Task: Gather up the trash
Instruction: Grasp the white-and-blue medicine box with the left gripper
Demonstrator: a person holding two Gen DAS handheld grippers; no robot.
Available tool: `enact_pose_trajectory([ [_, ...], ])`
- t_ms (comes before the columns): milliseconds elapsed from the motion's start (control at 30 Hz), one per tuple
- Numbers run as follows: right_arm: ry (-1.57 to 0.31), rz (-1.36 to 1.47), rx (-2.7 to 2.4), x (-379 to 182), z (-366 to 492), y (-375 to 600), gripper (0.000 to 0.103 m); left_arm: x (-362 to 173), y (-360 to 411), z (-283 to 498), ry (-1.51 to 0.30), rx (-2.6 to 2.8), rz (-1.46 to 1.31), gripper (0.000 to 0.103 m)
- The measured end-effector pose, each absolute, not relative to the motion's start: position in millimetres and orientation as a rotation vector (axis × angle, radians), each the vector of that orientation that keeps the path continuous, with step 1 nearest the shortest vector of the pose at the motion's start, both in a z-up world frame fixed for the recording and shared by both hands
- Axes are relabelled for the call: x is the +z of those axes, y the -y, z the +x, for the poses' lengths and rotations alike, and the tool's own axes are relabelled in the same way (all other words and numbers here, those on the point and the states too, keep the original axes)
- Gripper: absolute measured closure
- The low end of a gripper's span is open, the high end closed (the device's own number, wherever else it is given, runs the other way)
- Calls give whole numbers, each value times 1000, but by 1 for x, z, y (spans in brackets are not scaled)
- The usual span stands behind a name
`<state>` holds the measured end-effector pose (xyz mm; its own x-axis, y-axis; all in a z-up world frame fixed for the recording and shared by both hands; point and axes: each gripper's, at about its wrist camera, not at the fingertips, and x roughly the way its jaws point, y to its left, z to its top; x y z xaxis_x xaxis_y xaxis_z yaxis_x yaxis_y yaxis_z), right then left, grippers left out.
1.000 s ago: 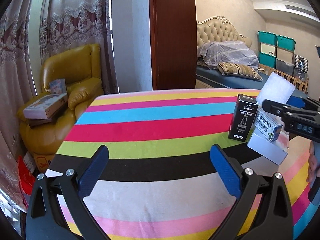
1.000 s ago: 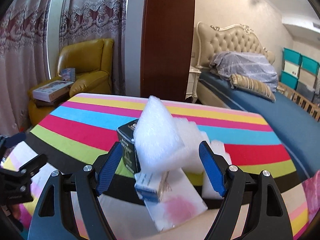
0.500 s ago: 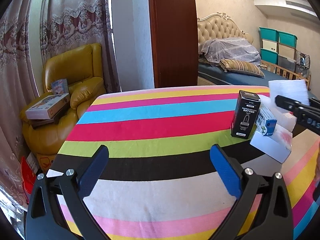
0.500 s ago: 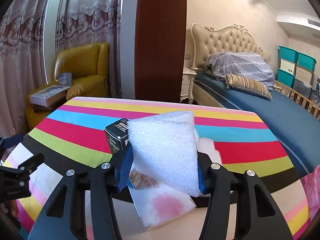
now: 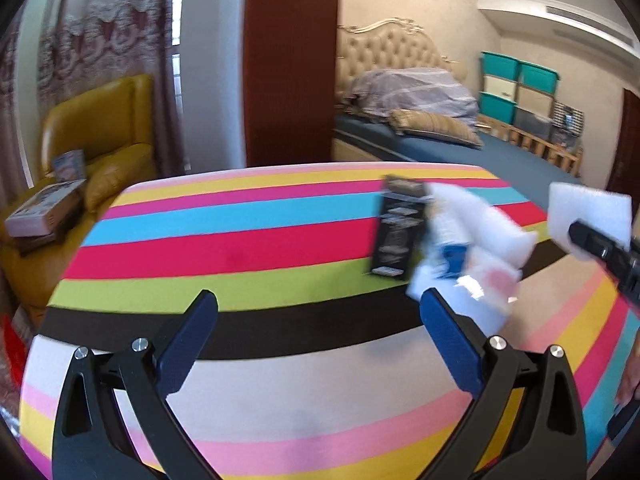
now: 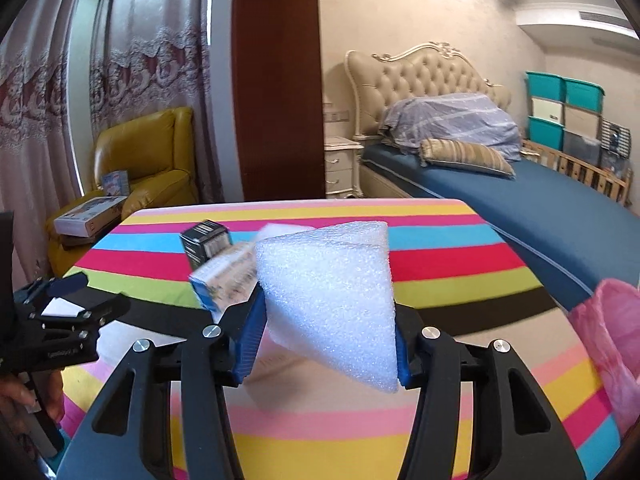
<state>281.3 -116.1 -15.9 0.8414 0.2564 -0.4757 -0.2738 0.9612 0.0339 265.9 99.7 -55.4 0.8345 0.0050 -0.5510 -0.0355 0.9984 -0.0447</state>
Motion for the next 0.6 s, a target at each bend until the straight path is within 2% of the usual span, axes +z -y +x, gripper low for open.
enact_pose_trajectory([
  [67,-504,-22,266,-19,277,126,53,-54,-83,273,-569,-8,-38,6],
  [167,-513,-7,252,-23,271,138,53,-54,-59,289,-576,-41,-3,18],
  [233,-511,-6,247,-25,267,142,53,-57,-47,301,-592,-64,-9,21],
  [300,-506,-2,245,-25,263,148,53,-60,-36,314,-619,-89,-23,33],
  [433,-505,11,243,-26,258,154,53,-64,-23,331,-640,-102,-30,40],
  [533,-504,19,242,-27,255,160,53,-68,-16,340,-666,-112,-34,55],
  [600,-504,23,242,-27,253,161,53,-71,-14,343,-684,-128,-30,77],
])
